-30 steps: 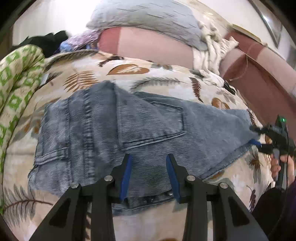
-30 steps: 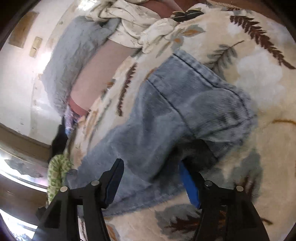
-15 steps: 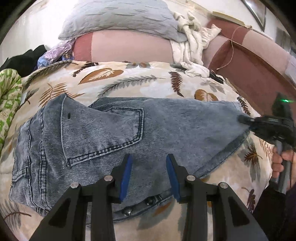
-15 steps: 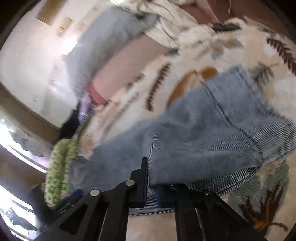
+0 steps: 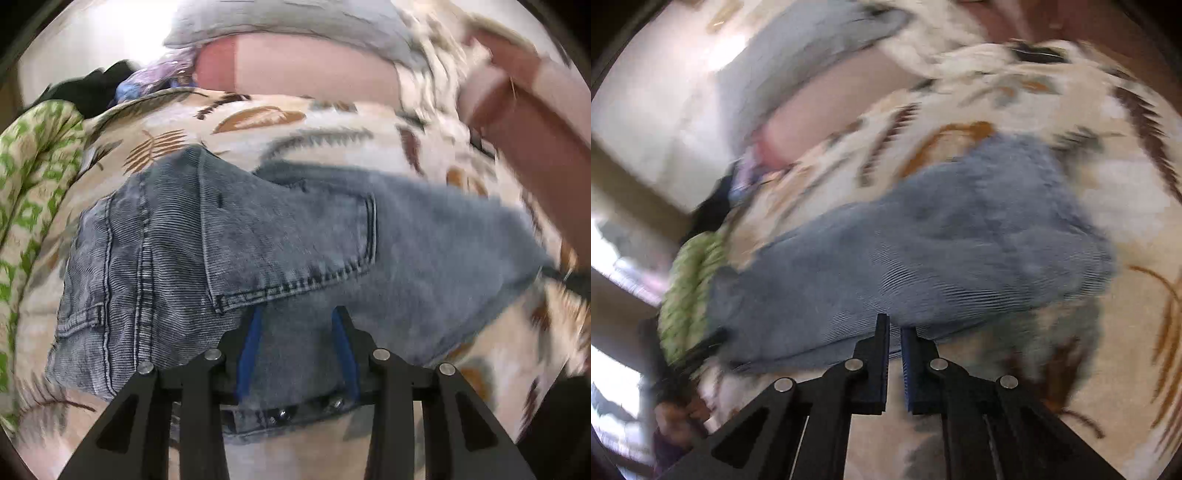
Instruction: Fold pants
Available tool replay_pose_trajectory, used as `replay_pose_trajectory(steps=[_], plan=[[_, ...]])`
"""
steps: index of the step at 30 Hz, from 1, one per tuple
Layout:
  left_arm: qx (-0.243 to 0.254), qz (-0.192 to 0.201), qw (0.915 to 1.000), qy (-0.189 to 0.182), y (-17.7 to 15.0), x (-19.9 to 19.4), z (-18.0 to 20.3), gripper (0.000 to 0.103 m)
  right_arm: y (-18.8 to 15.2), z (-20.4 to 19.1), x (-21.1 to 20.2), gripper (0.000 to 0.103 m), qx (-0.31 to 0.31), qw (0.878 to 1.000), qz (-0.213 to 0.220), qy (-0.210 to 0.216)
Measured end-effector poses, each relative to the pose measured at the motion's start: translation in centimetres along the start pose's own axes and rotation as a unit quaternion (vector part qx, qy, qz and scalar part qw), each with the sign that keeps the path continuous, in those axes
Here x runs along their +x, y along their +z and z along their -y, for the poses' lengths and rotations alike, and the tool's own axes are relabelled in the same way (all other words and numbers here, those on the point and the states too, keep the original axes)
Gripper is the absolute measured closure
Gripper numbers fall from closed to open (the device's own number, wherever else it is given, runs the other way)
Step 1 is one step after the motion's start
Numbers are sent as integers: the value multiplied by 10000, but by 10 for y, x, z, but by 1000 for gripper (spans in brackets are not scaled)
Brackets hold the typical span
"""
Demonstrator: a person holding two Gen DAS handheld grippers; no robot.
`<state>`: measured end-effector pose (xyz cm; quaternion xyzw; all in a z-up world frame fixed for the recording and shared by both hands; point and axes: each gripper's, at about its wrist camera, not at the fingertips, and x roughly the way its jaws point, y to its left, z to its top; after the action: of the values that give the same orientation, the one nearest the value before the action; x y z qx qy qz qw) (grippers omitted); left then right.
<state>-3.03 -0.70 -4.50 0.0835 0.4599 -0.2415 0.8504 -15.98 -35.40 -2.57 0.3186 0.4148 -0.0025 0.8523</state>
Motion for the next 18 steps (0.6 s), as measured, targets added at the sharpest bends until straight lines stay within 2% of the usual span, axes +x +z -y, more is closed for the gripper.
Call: replay_pose_trajectory(steps=[1,3,4,5,8,11,12,15,18], plan=[[162,47,9998,68,-1,-3,4,63,-1,-7,2,94,-19,9992,-87,378],[205,95,9997,-30,-1,-11,2,62,-4,-22,14,82,116,9946,-313,985],[120,132,9997,-153,-2,-18,-3,62,-7,-28,21,65,94,9939,-390,1029],[62,138,9997,-209,-2,-21,-8,62,-11,-39,29,55,-19,9940,-466,993],[-288,289,9991,-67,-6,-37,-34,62,-22,-77,55,53,-444,9912,-727,1018],[-727,482,9951,457,-12,-51,-70,62,-34,-110,76,53,-888,9873,-796,1046],[-926,520,9923,643,-13,-53,-82,62,-35,-118,83,53,-964,9872,-812,982],[-1410,603,9846,836,-15,-54,-105,62,-33,-147,110,54,-1262,9878,-742,523],[-1462,718,9816,993,-6,-48,-108,62,-21,-167,124,53,-1441,9873,-617,266]])
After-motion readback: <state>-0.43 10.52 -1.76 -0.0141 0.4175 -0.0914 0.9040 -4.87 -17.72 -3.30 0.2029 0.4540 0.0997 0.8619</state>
